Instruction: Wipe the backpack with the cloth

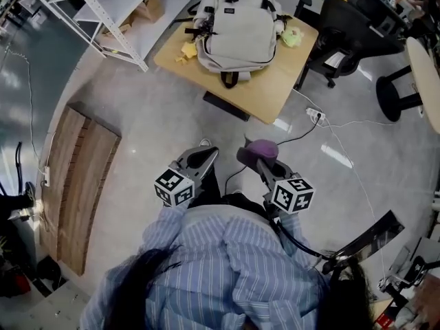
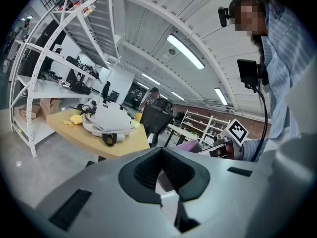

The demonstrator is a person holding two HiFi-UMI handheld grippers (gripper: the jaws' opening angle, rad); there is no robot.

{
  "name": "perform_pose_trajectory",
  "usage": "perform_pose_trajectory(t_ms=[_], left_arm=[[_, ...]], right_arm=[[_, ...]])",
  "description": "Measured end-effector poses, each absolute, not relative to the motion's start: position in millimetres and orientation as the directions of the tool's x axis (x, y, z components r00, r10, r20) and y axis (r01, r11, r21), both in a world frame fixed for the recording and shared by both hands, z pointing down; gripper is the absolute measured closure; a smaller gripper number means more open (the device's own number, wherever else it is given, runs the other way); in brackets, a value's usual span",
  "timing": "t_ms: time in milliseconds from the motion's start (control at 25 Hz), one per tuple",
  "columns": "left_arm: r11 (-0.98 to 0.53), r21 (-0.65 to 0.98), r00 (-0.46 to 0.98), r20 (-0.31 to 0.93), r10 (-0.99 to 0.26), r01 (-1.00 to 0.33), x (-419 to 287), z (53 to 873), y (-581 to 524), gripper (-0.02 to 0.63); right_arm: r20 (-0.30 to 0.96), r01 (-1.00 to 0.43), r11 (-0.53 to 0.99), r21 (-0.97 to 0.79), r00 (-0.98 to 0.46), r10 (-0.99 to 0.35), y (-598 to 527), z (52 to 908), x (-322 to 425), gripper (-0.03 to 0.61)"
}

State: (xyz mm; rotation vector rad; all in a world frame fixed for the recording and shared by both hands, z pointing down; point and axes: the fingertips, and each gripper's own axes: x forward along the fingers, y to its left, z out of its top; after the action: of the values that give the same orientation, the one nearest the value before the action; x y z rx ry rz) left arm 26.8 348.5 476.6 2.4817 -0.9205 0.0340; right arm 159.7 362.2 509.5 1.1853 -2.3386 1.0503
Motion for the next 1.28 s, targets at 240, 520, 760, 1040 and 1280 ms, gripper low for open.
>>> perform_pose_trajectory(t_ms=[240,520,760,1040,1280], left_arm=[[-0.631,0.441,0.753,0.185,-0.632,-0.638,-40,476,258,0.609],[-0.638,0.448,0.763,0.184,-0.620,-0.626,-95,482,186,0.609],[-0.645,0.450,0.771,0.184,-0.610,-0.618,-125,488,146,0.609],[-0.630,0.472,0.766,0.177,-0.618,-0.617,-128,492,130,0.609],[-0.581,0.480,0.724,0.188,-0.664,-0.657,-131,498,126,0.609]], right_arm=[[0.554,-0.788,0.409,-0.461,-0.615,-0.561,275,497,97,0.537],[0.560,-0.787,0.440,-0.433,-0.617,-0.553,203,487,33,0.537],[0.578,-0.778,0.516,-0.358,-0.619,-0.532,164,482,-10,0.537],[0.622,-0.754,0.591,-0.286,-0.615,-0.484,131,490,-27,0.537],[0.623,-0.660,0.709,-0.246,-0.668,-0.406,96,503,-55,0.537]])
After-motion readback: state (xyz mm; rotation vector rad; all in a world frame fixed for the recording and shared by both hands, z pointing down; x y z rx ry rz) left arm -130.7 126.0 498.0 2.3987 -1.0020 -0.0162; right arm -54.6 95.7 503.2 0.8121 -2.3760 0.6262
